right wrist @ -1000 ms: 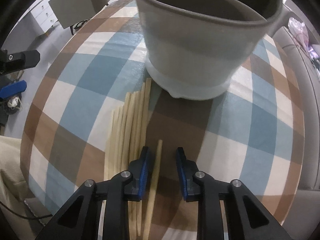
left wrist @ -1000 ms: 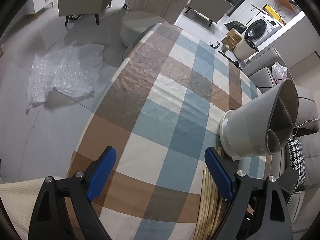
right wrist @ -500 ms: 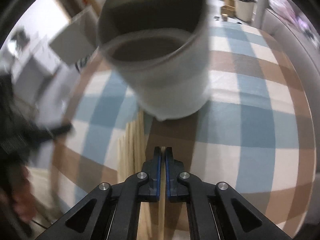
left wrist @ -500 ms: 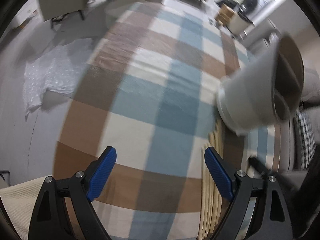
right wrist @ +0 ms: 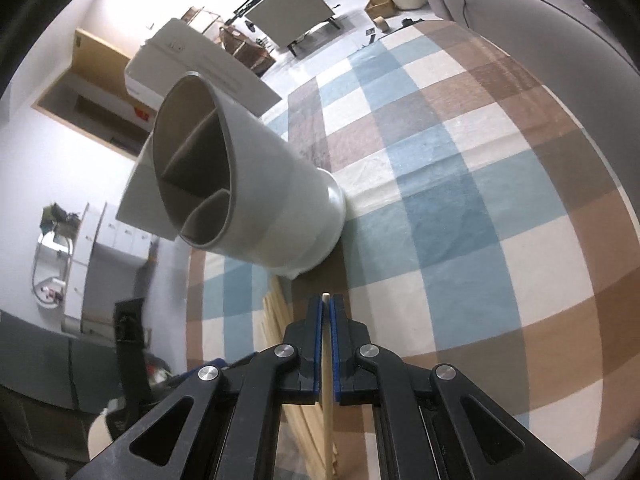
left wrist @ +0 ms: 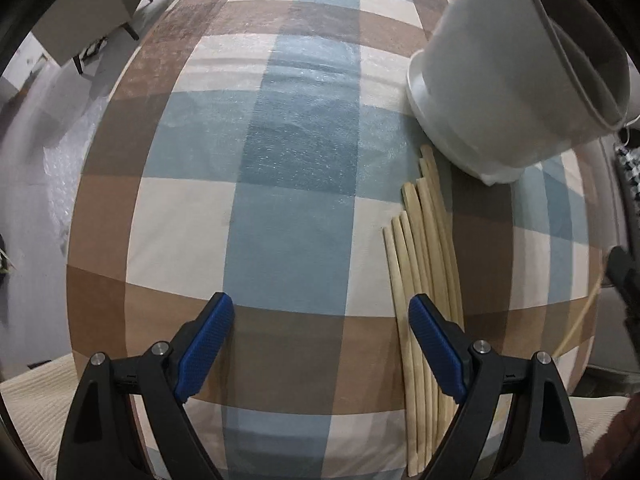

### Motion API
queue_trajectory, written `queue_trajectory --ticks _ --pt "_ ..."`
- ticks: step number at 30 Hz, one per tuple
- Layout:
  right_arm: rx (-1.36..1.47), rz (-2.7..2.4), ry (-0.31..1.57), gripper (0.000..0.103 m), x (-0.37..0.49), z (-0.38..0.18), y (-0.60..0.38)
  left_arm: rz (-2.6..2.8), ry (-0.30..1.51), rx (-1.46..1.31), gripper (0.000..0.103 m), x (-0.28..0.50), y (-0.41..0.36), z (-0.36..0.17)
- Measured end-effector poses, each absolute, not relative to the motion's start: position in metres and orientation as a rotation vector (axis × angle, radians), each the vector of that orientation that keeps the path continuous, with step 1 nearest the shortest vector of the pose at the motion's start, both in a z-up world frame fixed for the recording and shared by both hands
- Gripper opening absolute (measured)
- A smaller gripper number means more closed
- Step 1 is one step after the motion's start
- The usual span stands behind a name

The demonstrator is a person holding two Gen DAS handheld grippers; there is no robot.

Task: Organize utensils

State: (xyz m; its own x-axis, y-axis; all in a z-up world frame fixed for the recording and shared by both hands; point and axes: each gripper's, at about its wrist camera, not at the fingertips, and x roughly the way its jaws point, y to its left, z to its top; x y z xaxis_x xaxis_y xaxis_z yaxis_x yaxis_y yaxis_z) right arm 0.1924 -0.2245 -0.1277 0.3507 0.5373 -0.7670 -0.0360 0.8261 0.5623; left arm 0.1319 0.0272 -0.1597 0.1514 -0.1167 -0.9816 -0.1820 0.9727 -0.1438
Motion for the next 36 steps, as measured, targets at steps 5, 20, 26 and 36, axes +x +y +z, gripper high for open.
queue_trajectory --ticks 5,20,26,36 --pt "0.520 0.393 1.125 0.003 0.190 -0.119 -0.237 0.095 1.439 -0.174 0.087 0.127 0.019 -0.162" --pt "0.554 0.396 1.070 0.003 0.187 -0.106 -0.258 0.222 1.455 -0.231 0.087 0.117 0.009 -0.161" --pt "0.556 0.393 1.063 0.003 0.186 -0.106 -0.260 0.263 1.472 -0.246 0.085 0.117 0.022 -0.161" --pt "0.559 0.389 1.061 0.003 0.185 -0.106 -0.258 0.253 1.464 -0.278 0.075 0.117 0.021 -0.162"
